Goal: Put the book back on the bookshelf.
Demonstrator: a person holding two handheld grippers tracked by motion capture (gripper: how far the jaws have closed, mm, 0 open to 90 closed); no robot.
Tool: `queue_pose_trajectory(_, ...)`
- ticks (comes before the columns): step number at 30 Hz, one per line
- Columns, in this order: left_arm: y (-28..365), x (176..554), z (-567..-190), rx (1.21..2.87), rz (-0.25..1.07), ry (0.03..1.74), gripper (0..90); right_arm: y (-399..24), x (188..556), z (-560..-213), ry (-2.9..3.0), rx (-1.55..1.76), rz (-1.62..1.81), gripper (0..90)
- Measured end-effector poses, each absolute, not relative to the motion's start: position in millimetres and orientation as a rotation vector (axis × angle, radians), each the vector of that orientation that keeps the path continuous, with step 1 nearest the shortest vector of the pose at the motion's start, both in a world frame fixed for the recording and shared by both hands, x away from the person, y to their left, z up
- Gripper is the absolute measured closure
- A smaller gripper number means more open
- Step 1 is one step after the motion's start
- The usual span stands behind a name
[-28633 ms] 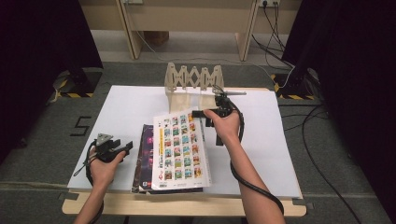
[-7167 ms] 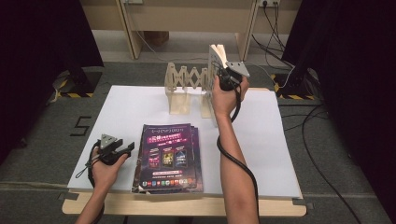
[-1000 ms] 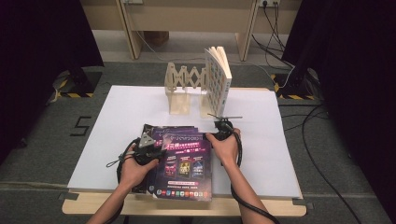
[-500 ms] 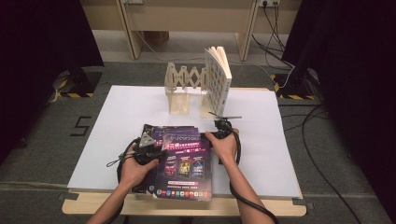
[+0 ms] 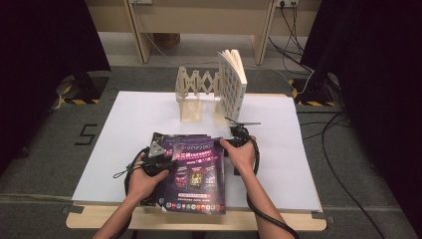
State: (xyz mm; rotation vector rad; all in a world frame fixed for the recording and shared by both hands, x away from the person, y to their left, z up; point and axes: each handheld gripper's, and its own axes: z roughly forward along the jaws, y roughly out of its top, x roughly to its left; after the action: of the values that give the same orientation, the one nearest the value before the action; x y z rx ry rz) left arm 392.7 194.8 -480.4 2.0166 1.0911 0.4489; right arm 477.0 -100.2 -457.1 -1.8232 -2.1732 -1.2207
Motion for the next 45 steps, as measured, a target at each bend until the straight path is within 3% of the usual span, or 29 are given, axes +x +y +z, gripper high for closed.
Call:
queue_pose_trajectory(12,195,393,-480,2.02,0.451,1.089,66.1,-101,481,-459,-2.164,-1.805,-1.186,69.0)
queue_pose_trajectory(23,196,393,-481,2.014,0.444,1.091,65.5,-97,490,-462,-2.166,-1.816,-1.191,65.5)
queue_pose_trajectory(39,198,392,-480,2.009,0.437,1.089,64.9,-99,490,-445,-2.172,-1.71,-1.21,82.0)
queue_pose_trajectory(45,210,390,-472,1.916,0.448,1.129,53.3,-98,484,-436,-2.144,-1.703,-1.273,83.5)
